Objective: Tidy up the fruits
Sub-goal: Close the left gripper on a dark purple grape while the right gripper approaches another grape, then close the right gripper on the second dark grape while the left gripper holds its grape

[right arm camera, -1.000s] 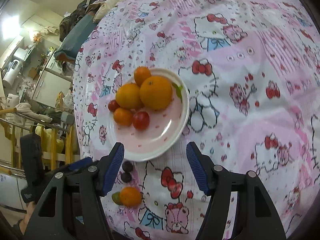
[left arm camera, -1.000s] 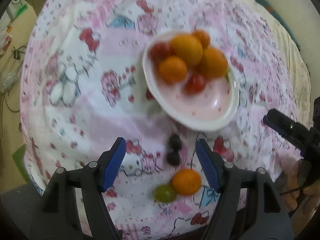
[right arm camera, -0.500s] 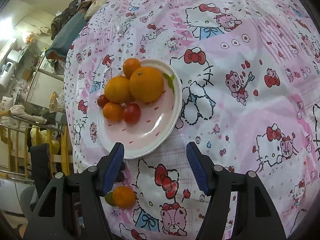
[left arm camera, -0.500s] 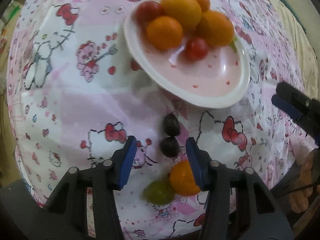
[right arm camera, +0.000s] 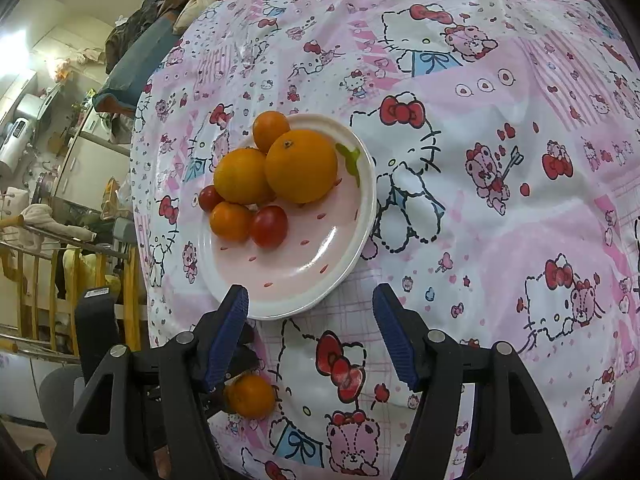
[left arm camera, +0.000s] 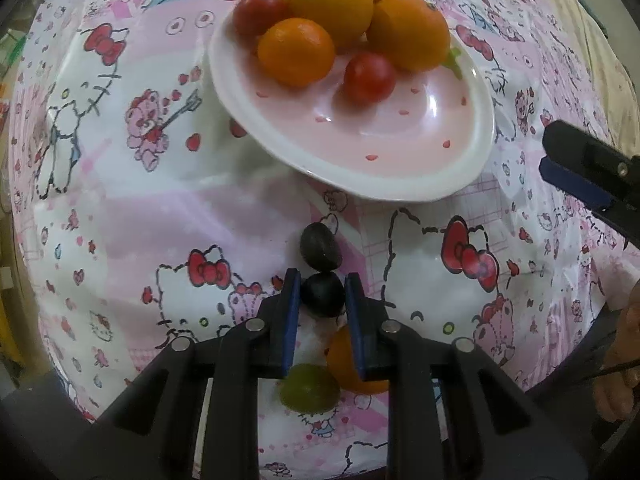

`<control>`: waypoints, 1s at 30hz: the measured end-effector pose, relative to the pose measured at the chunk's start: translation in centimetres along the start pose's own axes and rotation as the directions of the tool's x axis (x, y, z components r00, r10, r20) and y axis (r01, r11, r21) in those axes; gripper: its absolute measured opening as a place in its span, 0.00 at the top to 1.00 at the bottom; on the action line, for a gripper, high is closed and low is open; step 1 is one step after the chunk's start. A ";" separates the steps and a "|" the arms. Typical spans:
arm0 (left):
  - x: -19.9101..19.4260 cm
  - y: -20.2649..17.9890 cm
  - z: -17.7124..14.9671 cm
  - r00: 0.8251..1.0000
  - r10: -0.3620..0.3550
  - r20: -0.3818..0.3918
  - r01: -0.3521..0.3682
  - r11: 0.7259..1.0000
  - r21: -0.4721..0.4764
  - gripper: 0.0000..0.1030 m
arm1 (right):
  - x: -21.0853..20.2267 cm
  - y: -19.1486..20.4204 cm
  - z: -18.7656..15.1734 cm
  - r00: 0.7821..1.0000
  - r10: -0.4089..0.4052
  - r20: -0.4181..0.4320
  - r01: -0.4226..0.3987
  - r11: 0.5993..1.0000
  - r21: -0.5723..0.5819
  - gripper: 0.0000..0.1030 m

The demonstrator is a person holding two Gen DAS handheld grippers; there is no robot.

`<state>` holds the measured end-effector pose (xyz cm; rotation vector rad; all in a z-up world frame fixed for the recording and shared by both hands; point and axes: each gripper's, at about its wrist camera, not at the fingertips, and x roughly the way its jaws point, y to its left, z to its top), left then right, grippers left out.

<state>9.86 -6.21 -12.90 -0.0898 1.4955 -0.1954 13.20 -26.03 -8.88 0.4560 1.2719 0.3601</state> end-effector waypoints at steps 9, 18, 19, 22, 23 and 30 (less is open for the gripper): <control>-4.2 3.5 -0.4 0.994 0.000 0.108 0.010 0.996 -0.094 0.82 | 1.9 0.5 -0.8 0.973 0.200 -0.119 -0.191 0.978 0.079 0.38; -5.4 6.5 -0.4 0.987 0.044 0.157 -0.022 0.990 -0.138 0.82 | 6.4 3.9 -2.1 0.961 0.137 -0.242 -0.144 0.990 -0.011 0.57; -5.5 6.7 -0.3 0.984 0.054 0.168 -0.031 0.990 -0.137 0.82 | 7.0 4.4 -2.2 0.960 0.125 -0.251 -0.135 0.991 -0.024 0.58; -5.6 6.9 -0.5 0.983 0.062 0.172 -0.037 0.989 -0.143 0.82 | 8.6 5.3 -2.6 0.956 0.088 -0.281 -0.109 0.992 -0.058 0.59; -5.6 7.2 -0.6 0.984 0.061 0.169 -0.036 0.989 -0.145 0.82 | 9.1 5.5 -2.7 0.953 0.078 -0.292 -0.103 0.992 -0.071 0.60; -5.8 7.2 -0.8 0.983 0.061 0.174 -0.037 0.990 -0.136 0.82 | 10.6 6.8 -3.1 0.946 0.052 -0.321 -0.097 0.987 -0.124 0.66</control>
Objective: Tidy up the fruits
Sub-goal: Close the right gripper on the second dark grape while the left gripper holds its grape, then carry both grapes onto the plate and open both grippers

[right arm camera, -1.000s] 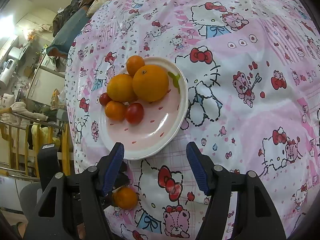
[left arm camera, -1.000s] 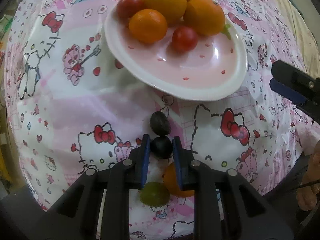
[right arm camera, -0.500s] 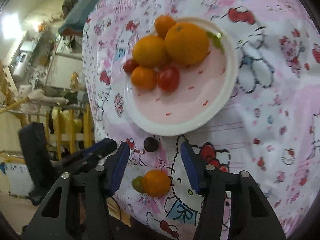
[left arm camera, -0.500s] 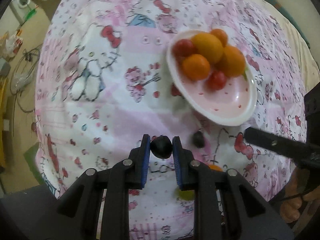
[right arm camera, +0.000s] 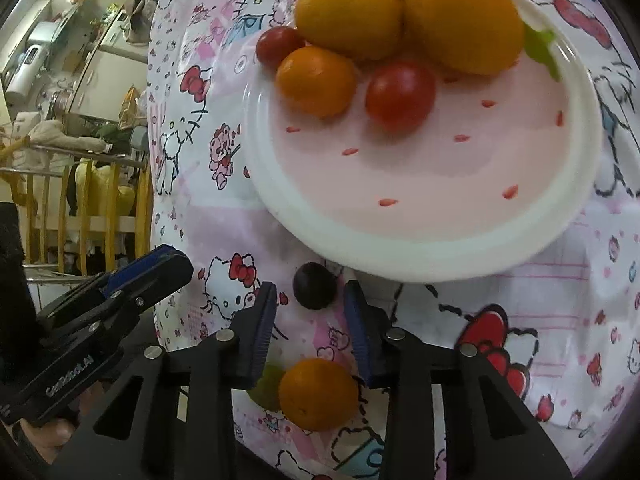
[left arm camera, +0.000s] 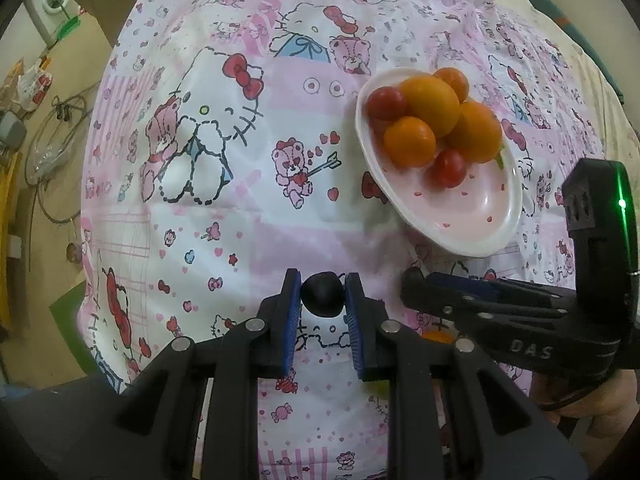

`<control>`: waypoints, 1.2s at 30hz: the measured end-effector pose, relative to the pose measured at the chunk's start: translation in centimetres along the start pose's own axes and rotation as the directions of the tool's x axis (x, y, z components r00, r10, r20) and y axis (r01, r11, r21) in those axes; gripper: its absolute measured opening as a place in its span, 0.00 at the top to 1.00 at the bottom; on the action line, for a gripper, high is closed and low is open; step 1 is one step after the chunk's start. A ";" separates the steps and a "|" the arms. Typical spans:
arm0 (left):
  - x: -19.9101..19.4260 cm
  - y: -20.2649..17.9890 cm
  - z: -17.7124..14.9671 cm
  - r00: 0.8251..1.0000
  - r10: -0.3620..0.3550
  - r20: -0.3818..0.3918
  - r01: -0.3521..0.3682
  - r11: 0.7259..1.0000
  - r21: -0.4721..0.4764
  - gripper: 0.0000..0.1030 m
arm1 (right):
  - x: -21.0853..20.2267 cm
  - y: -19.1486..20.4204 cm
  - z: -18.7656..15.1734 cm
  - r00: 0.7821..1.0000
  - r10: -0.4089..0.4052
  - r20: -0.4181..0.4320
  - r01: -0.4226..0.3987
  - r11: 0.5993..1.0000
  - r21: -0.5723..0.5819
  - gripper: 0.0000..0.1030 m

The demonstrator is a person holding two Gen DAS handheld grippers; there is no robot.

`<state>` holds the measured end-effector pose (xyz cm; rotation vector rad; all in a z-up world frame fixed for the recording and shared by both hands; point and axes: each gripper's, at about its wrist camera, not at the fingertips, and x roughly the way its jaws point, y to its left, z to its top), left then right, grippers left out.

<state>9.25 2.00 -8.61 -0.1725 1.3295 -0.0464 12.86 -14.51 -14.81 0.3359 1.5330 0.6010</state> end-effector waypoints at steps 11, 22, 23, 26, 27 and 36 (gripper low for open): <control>0.7 -0.1 0.3 1.000 0.018 0.003 -0.018 1.000 -0.004 0.82 | 0.0 0.1 -0.6 0.999 -0.031 0.007 0.032 0.999 -0.044 0.79; 0.3 0.3 0.6 1.000 0.014 0.026 -0.013 1.000 -0.020 0.82 | -3.0 0.6 -2.1 0.998 0.015 0.061 -0.010 0.997 -0.081 0.79; 0.3 0.1 0.7 1.000 0.013 0.028 -0.012 1.000 -0.017 0.82 | -3.3 0.6 -2.3 0.998 0.021 0.067 -0.015 0.996 -0.084 0.79; 0.2 -0.9 0.9 0.999 0.015 0.038 -0.015 1.000 0.003 0.82 | -4.2 0.5 -2.6 0.996 0.029 0.086 -0.021 0.996 -0.087 0.79; 0.3 -1.3 0.9 0.999 0.007 0.038 -0.008 1.000 0.014 0.82 | -4.7 0.4 -2.7 0.995 0.035 0.095 -0.027 0.996 -0.086 0.79; 0.3 -5.2 1.9 0.998 -0.046 0.048 0.042 0.996 0.079 0.82 | -9.6 -2.6 -1.9 0.973 0.060 0.223 -0.060 0.998 -0.006 0.79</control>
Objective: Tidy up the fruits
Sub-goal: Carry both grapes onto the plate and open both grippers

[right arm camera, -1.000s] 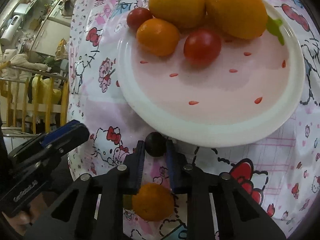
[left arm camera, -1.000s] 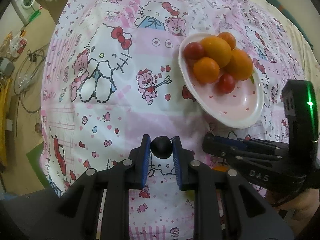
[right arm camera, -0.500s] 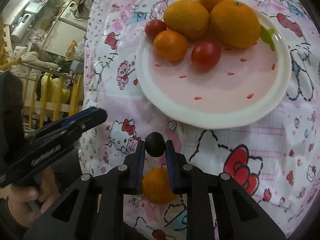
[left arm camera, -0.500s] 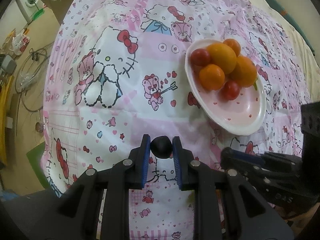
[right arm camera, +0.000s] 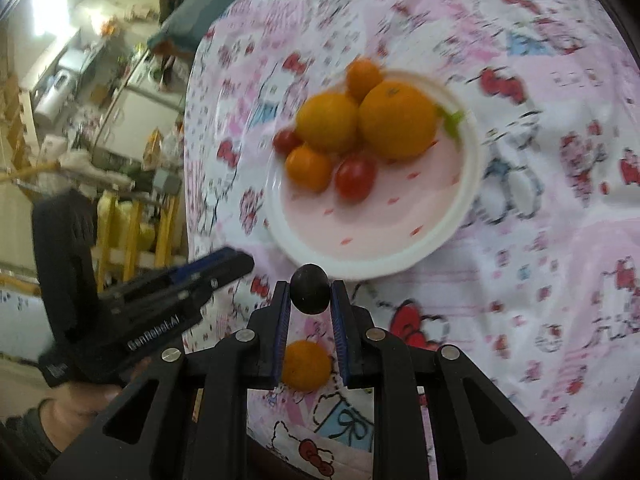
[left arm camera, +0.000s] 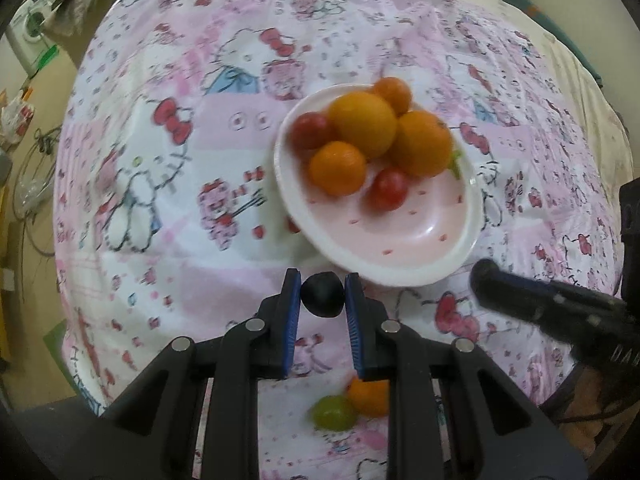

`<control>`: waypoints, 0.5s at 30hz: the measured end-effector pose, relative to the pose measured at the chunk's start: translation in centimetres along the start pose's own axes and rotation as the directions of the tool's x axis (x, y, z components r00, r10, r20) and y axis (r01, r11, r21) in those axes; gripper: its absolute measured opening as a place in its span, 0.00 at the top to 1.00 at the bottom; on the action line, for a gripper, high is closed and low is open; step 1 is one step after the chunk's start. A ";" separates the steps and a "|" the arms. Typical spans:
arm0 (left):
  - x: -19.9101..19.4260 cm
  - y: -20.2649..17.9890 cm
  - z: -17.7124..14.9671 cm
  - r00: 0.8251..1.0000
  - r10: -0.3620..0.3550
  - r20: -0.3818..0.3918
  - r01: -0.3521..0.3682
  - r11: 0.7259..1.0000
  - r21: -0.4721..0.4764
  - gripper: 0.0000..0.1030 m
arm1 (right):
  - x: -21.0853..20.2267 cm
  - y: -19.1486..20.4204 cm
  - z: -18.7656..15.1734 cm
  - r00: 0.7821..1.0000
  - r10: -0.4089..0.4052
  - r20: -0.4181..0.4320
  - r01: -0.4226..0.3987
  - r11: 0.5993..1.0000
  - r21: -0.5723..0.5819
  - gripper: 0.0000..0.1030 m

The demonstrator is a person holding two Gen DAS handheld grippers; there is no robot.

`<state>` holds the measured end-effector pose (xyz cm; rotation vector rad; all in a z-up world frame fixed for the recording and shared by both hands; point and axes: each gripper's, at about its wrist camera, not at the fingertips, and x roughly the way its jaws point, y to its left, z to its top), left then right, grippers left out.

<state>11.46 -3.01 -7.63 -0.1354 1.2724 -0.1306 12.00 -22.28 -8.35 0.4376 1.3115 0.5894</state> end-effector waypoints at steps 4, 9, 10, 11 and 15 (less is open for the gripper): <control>0.7 -0.8 0.8 1.000 -0.006 -0.003 0.006 1.000 -0.005 0.82 | -1.5 -1.5 1.0 0.999 -0.015 0.050 0.012 0.999 0.047 0.79; 1.6 -1.1 1.9 1.000 -0.015 0.023 0.015 1.000 -0.021 0.82 | -1.4 -3.1 2.1 0.997 -0.054 0.059 0.049 0.995 0.086 0.79; 1.7 -1.2 2.1 0.999 -0.009 0.031 0.010 1.000 -0.016 0.82 | -1.2 -3.3 2.3 0.996 -0.064 0.060 0.058 0.994 0.088 0.79; 1.9 -1.2 2.3 0.999 0.000 0.037 0.000 1.000 -0.014 0.82 | -1.0 -3.5 2.5 0.996 -0.070 0.061 0.064 0.994 0.094 0.79; 2.6 -0.9 2.5 1.000 0.003 0.031 -0.002 0.999 -0.033 0.82 | -0.3 -4.4 2.9 0.996 -0.077 0.053 0.070 0.990 0.125 0.79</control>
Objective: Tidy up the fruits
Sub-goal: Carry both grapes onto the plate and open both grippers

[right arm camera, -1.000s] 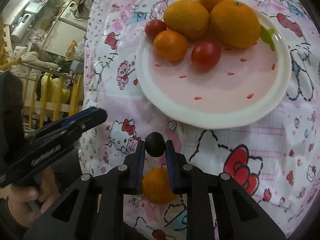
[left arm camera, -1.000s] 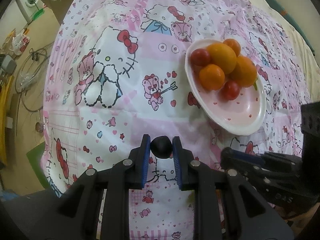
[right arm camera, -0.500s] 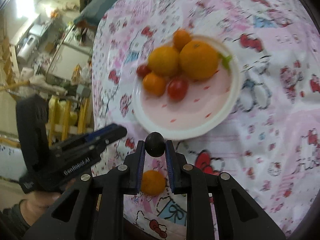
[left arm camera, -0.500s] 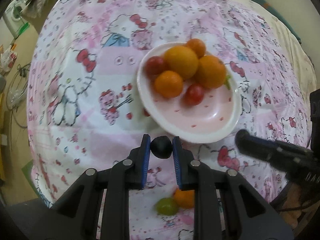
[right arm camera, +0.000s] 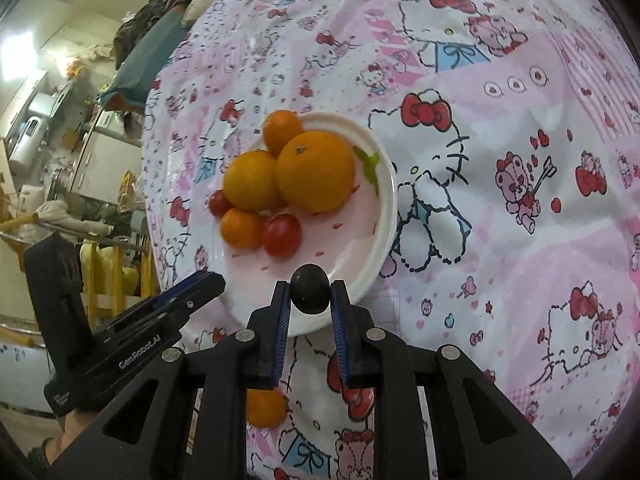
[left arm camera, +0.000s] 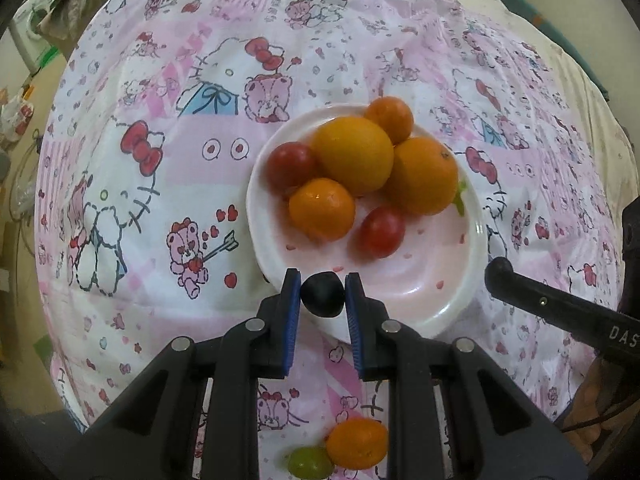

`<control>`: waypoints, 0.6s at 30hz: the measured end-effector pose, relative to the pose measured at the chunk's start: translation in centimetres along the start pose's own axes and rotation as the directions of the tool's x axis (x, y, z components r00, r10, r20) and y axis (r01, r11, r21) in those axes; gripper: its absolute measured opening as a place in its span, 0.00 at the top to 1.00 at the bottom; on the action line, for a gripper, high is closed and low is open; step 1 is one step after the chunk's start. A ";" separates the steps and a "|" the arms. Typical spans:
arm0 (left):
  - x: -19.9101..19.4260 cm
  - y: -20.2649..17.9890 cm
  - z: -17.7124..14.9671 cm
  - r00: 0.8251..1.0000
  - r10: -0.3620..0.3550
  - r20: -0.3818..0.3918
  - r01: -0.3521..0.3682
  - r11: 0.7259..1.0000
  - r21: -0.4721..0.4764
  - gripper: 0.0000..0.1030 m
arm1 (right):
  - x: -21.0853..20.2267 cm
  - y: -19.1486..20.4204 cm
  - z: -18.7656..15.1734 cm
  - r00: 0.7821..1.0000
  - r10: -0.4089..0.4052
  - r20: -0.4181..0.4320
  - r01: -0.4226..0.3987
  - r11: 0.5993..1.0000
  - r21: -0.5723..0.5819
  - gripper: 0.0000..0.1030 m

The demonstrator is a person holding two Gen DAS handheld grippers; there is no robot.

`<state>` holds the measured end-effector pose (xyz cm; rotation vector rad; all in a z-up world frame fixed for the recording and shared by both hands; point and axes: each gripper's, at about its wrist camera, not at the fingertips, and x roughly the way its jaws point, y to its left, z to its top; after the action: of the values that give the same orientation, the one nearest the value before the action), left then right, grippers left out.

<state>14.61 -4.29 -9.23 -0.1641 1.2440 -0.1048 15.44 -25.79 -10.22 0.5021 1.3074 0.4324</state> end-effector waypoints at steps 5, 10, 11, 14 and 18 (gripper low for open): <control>0.2 -0.4 0.1 1.000 -0.006 0.011 0.006 1.000 0.020 0.81 | 1.2 0.1 0.1 1.000 -0.016 -0.020 0.016 1.000 -0.002 0.79; 0.4 -0.4 0.1 1.000 -0.004 0.004 0.004 1.000 0.018 0.81 | 1.8 0.4 0.1 1.000 -0.014 -0.025 0.014 1.000 -0.006 0.76; 0.4 -0.4 0.1 1.000 0.004 0.002 -0.004 1.000 0.019 0.81 | 1.8 0.4 0.1 1.000 -0.009 -0.026 0.008 1.000 -0.004 0.76; 0.4 -0.6 0.0 1.000 0.005 -0.003 -0.005 1.000 0.028 0.81 | 1.8 0.4 0.2 1.000 -0.002 -0.025 0.002 1.000 0.000 0.75; 0.3 -0.7 0.0 1.000 0.025 -0.003 -0.025 0.999 0.033 0.63 | 1.2 0.1 0.4 1.000 0.001 -0.005 -0.001 1.000 0.026 0.54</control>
<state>14.71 -5.01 -9.39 -0.1194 1.2466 -0.1042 16.08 -25.11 -11.07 0.5238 1.3189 0.4178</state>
